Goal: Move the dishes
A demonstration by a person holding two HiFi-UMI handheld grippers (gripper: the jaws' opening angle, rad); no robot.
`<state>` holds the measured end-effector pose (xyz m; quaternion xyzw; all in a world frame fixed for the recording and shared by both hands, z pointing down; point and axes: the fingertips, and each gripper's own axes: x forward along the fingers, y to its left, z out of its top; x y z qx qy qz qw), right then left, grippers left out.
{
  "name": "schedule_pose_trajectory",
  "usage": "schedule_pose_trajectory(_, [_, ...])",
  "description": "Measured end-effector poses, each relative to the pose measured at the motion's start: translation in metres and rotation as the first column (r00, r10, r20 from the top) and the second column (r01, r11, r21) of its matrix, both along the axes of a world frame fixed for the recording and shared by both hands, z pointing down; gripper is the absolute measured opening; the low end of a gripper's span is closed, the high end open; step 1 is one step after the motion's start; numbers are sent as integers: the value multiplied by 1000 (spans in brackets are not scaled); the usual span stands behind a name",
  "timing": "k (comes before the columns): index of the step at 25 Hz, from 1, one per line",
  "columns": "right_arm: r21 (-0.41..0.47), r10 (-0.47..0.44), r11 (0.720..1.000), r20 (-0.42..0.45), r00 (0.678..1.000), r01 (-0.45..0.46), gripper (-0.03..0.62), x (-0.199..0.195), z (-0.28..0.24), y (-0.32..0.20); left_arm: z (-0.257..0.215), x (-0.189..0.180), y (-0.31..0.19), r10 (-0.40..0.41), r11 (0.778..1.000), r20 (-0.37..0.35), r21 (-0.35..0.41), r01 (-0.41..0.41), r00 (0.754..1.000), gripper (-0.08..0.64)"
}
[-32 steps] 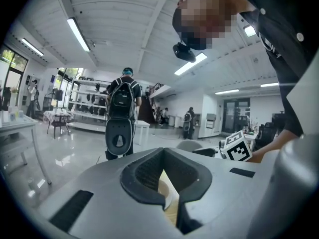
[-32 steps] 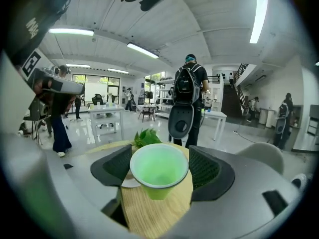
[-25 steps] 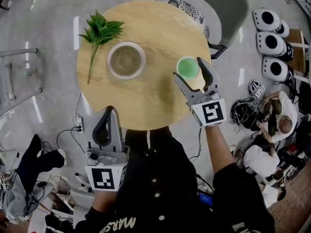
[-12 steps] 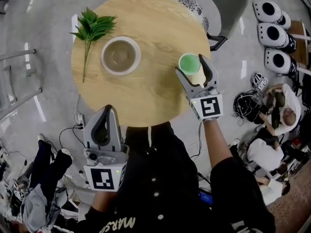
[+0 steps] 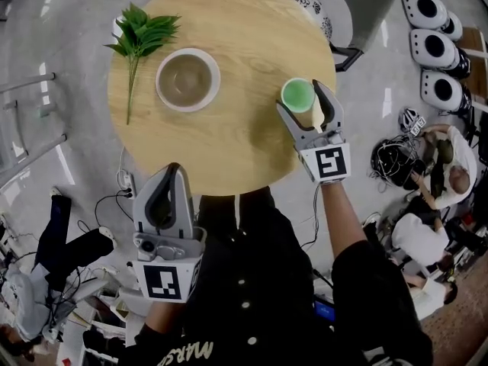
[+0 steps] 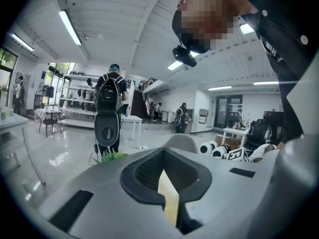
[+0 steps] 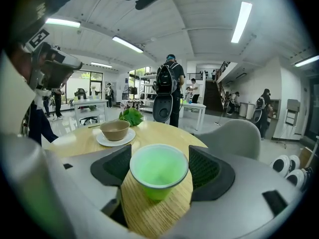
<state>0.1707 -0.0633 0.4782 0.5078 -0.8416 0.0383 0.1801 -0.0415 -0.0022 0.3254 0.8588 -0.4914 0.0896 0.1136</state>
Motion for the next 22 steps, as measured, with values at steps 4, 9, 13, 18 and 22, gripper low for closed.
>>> schedule_pose_trajectory(4, [1,-2,1000,11,1000,2,345,1,5,2,1,3,1,9,1000,0,4,-9,1000,17])
schedule_pose_trajectory(9, [-2,10,1000,26,1000,-10,345,3,9,4,5,2,4,9,1000,20,0,-9,1000,17])
schedule_pose_trajectory(13, [0,5,1000,26,1000,-5,347,3,9,3,5,4,3,14,1000,17,1,-14,1000,17])
schedule_pose_trajectory(18, [-14,-9,1000,51,999,10,353,2,8,4,5,5,7,6,1000,6,-16,-6,1000,17])
schedule_pose_trajectory(22, [-25,-1,1000,49,999,2,365,4,2,3,2,5,7,9,1000,12,-4,-9,1000,17])
